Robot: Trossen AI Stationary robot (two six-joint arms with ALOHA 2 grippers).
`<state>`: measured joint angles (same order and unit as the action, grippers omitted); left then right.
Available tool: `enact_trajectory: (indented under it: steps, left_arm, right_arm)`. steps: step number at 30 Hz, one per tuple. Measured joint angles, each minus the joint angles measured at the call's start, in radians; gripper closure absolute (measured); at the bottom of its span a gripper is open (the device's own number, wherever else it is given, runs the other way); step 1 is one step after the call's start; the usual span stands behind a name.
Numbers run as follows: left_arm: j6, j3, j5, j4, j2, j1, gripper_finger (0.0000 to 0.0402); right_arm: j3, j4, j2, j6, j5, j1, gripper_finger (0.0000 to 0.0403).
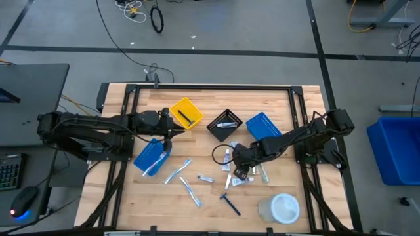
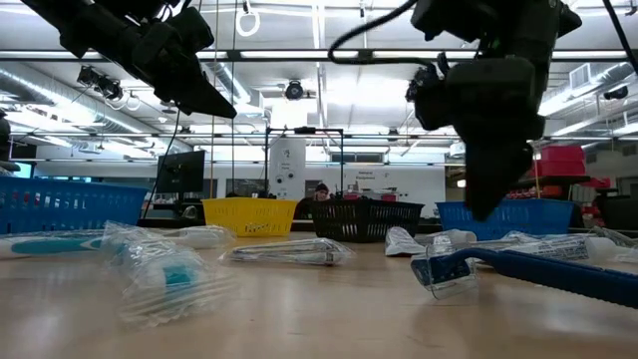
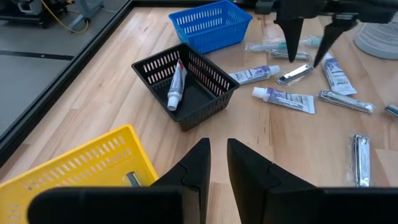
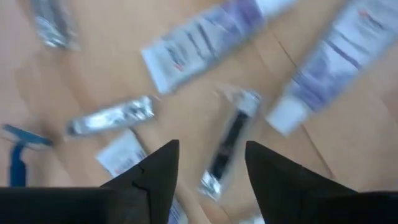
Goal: Pick & Place Travel size toiletries
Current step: Put the silver nail cutter into the right blue bin
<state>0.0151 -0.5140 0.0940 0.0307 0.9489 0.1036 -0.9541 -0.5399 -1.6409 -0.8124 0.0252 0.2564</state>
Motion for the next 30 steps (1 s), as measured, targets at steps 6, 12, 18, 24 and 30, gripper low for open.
enact_trajectory:
  steps: [6, 12, 18, 24, 30]
  left_arm:
    - [0.0, 0.0, 0.0, 0.0, 0.0, 0.0, 0.034]
    - [0.0, 0.0, 0.0, 0.0, 0.0, 0.0, 0.034]
    - [0.0, 0.0, 0.0, 0.0, 0.0, 0.0, 0.034]
    - [0.0, 0.0, 0.0, 0.0, 0.0, 0.0, 0.034]
    - [0.0, 0.0, 0.0, 0.0, 0.0, 0.0, 0.034]
  right_arm:
    - [0.011, 0.104, 0.0, 0.069, 0.0, 0.008, 0.0159]
    - [0.011, 0.104, -0.001, 0.013, 0.015, 0.008, 0.0132]
    - [0.063, 0.124, -0.004, -0.003, 0.05, 0.024, 0.0139]
    - [0.147, 0.166, -0.004, -0.046, 0.054, 0.028, 0.0163]
    - [0.218, 0.249, 0.002, -0.036, 0.081, 0.028, 0.0193]
